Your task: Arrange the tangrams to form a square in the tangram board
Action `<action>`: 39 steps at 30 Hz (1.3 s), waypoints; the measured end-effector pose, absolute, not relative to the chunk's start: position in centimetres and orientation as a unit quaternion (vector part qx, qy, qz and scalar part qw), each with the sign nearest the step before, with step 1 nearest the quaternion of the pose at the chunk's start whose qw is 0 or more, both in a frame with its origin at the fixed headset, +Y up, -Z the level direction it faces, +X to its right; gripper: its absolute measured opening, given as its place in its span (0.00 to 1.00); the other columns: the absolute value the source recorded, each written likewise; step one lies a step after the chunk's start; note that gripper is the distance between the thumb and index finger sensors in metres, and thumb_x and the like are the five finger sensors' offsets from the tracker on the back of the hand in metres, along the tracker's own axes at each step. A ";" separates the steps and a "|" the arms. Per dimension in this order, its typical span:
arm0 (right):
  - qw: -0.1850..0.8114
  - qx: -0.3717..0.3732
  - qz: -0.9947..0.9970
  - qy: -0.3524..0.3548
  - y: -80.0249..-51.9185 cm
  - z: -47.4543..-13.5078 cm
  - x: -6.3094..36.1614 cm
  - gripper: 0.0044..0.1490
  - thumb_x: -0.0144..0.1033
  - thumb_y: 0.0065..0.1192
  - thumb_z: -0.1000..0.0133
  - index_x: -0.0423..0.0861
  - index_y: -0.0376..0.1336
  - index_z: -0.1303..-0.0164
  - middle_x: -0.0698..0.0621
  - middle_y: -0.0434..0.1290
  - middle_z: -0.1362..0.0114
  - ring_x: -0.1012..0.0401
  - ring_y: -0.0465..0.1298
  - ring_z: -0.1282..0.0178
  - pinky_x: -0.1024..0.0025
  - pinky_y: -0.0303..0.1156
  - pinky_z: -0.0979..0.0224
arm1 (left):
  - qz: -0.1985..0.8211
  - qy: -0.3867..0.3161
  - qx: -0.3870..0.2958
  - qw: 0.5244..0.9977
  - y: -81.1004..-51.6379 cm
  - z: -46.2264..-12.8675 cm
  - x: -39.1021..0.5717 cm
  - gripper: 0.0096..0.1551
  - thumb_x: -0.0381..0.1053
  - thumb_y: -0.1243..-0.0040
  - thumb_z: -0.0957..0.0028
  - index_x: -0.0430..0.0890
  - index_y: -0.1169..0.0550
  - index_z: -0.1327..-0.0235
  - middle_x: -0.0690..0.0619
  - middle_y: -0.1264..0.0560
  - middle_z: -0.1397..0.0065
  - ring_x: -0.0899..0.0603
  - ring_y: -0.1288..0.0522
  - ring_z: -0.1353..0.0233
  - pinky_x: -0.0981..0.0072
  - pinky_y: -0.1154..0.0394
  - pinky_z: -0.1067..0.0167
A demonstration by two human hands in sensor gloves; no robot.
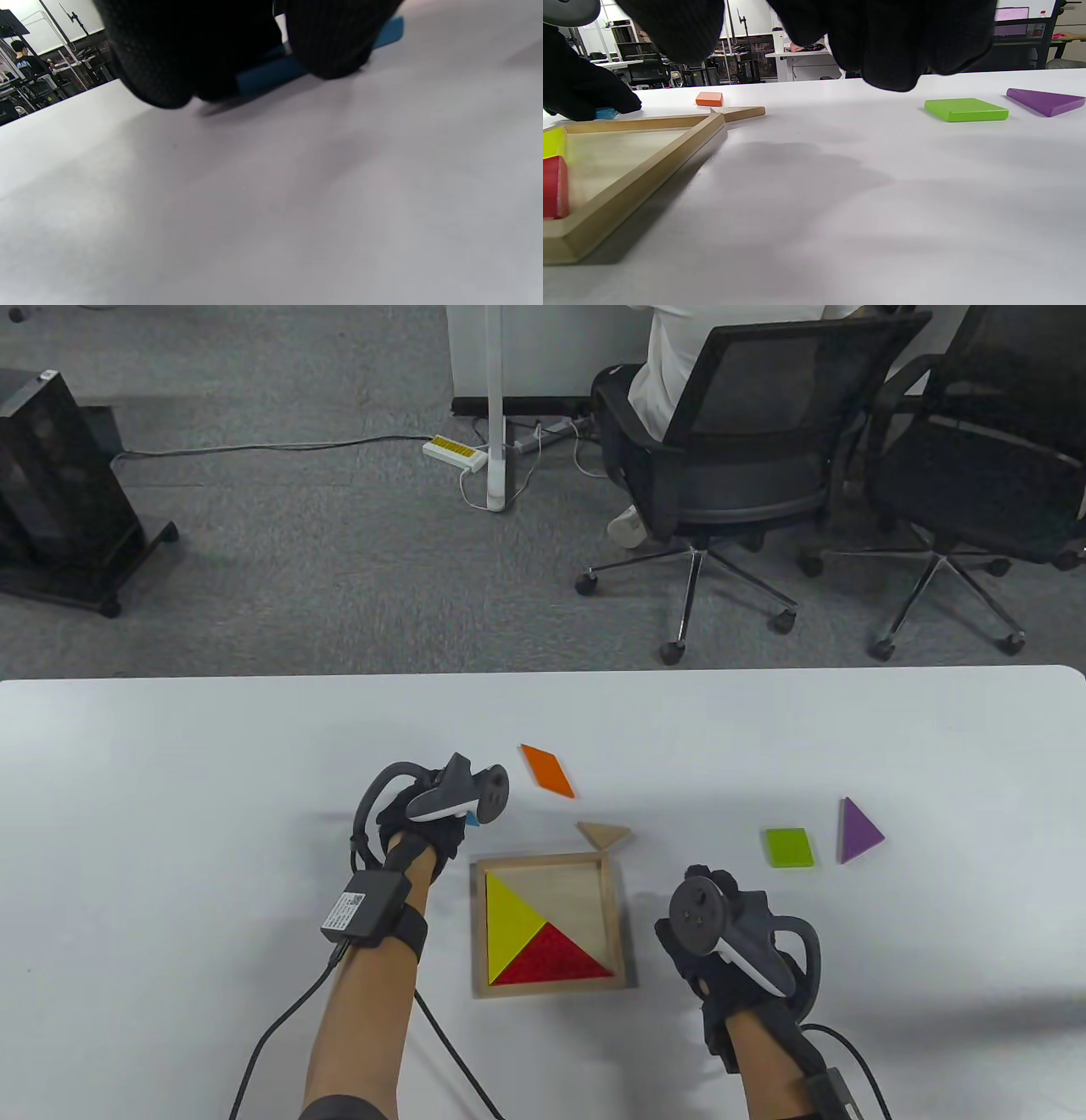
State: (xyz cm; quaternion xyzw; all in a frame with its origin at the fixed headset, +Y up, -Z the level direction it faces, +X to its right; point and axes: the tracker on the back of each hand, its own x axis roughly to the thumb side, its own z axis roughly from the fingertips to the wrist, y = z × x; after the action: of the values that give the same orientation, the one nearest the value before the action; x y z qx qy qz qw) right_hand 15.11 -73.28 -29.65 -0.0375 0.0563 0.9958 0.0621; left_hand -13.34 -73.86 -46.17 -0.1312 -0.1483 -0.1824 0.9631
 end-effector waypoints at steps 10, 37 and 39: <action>0.051 -0.026 0.997 0.056 -73.4 -29.8 14.7 0.52 0.54 0.60 0.45 0.36 0.51 0.18 0.34 0.58 0.17 0.34 0.69 0.24 0.33 0.64 0.23 | -0.140 -0.141 -0.131 0.971 -73.6 -46.3 -14.1 0.36 0.54 0.34 0.51 0.49 0.28 0.27 0.36 0.19 0.37 0.38 0.13 0.50 0.53 0.12 0.52; 0.165 0.054 0.985 -0.008 -70.4 -29.1 12.7 0.43 0.50 0.61 0.44 0.42 0.60 0.21 0.37 0.65 0.19 0.37 0.73 0.27 0.34 0.66 0.24 | 0.008 -0.170 0.001 0.985 -63.7 -34.4 -11.5 0.36 0.57 0.33 0.50 0.46 0.26 0.28 0.36 0.17 0.40 0.39 0.11 0.53 0.54 0.10 0.56; 0.200 0.057 0.978 -0.010 -70.1 -29.0 12.7 0.42 0.49 0.61 0.44 0.42 0.60 0.22 0.38 0.66 0.20 0.37 0.74 0.28 0.35 0.67 0.25 | 0.012 -0.177 0.007 0.984 -63.7 -33.5 -11.3 0.36 0.57 0.33 0.50 0.46 0.25 0.28 0.36 0.17 0.40 0.39 0.11 0.53 0.54 0.10 0.56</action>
State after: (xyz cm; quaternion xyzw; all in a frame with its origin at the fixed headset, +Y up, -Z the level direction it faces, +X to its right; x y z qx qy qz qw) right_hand 12.70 -70.09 -29.03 0.0575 -0.0099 0.9781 0.1998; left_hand -11.27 -63.74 -33.54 0.0067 -0.1767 0.0121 0.9842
